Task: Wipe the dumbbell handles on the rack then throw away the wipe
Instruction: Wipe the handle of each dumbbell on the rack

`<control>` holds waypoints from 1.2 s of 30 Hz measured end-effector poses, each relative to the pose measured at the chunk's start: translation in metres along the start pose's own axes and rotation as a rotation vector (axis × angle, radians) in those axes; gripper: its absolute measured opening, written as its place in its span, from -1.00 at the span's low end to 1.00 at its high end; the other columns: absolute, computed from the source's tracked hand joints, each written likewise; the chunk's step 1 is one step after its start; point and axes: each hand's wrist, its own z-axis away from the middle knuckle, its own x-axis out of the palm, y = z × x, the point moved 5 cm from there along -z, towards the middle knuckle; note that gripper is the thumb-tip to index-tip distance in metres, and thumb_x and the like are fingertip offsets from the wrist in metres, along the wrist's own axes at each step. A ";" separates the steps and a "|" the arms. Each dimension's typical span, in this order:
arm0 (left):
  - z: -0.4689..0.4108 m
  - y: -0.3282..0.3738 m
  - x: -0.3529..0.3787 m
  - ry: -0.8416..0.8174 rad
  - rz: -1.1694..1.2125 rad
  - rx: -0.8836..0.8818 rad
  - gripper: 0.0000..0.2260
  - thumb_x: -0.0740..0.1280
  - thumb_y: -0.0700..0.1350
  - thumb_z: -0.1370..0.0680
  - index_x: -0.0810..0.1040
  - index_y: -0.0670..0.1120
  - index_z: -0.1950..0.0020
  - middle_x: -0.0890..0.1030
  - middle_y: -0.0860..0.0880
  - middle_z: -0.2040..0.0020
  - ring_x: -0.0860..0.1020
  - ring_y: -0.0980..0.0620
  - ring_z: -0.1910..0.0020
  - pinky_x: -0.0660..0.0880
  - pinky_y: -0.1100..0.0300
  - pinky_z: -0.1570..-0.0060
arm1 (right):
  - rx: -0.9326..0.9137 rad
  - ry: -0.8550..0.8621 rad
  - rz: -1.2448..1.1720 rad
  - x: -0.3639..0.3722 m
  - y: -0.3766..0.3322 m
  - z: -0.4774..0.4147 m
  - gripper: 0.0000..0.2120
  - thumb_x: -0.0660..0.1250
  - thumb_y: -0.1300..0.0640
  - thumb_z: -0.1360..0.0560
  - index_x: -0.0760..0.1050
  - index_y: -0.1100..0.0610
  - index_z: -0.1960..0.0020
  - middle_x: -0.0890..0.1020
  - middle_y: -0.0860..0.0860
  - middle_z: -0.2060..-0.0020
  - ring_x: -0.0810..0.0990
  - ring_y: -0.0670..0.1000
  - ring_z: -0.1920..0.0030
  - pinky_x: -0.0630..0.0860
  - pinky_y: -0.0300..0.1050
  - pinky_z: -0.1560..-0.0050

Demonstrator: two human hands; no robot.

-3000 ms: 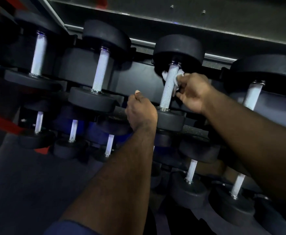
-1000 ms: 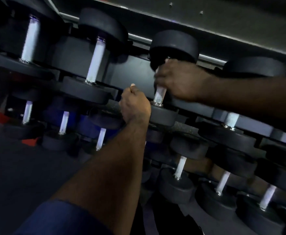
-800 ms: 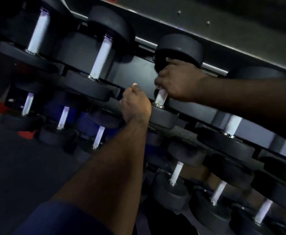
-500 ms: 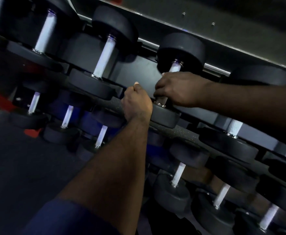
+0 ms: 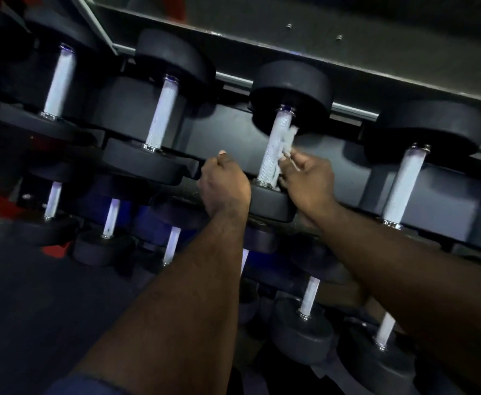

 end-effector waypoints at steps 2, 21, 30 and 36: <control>0.002 0.002 0.000 -0.019 0.013 -0.001 -0.62 0.15 0.07 -0.71 0.66 -0.14 -0.06 0.71 -0.09 0.06 0.65 -0.08 0.03 0.37 0.19 0.08 | 0.201 -0.110 -0.306 0.005 -0.003 -0.010 -0.78 0.21 0.28 -0.66 0.63 0.17 -0.12 0.61 0.01 0.29 0.49 -0.01 0.35 0.48 -0.19 0.45; 0.004 0.009 -0.001 -0.121 -0.034 0.020 -0.68 0.17 0.03 -0.71 0.62 -0.14 -0.17 0.67 -0.15 -0.13 0.56 -0.19 -0.08 0.29 0.14 0.05 | 0.047 -0.154 0.590 -0.005 -0.005 0.000 -0.88 0.48 0.15 -0.45 0.73 0.07 0.02 0.72 -0.02 0.14 0.65 -0.05 0.11 0.58 -0.18 0.09; -0.024 0.023 -0.046 -0.294 -0.149 0.446 -0.80 0.28 -0.26 -0.65 0.52 0.00 -0.20 0.53 0.01 -0.20 0.51 0.06 -0.12 0.34 0.43 0.09 | -0.054 0.202 0.110 0.001 -0.056 0.031 -0.77 0.68 0.09 -0.18 0.65 0.03 0.28 0.70 -0.06 0.28 0.69 -0.06 0.26 0.63 -0.06 0.15; -0.100 0.063 -0.141 -0.039 -0.301 0.753 -0.78 0.34 -0.29 -0.55 0.59 -0.02 -0.12 0.58 -0.06 -0.11 0.50 -0.10 -0.15 0.35 0.10 -0.13 | -0.172 -0.067 -0.076 0.072 -0.115 0.024 -0.64 0.58 0.45 -0.28 0.44 0.14 0.29 0.62 0.25 0.34 0.67 0.20 0.33 0.66 0.15 0.22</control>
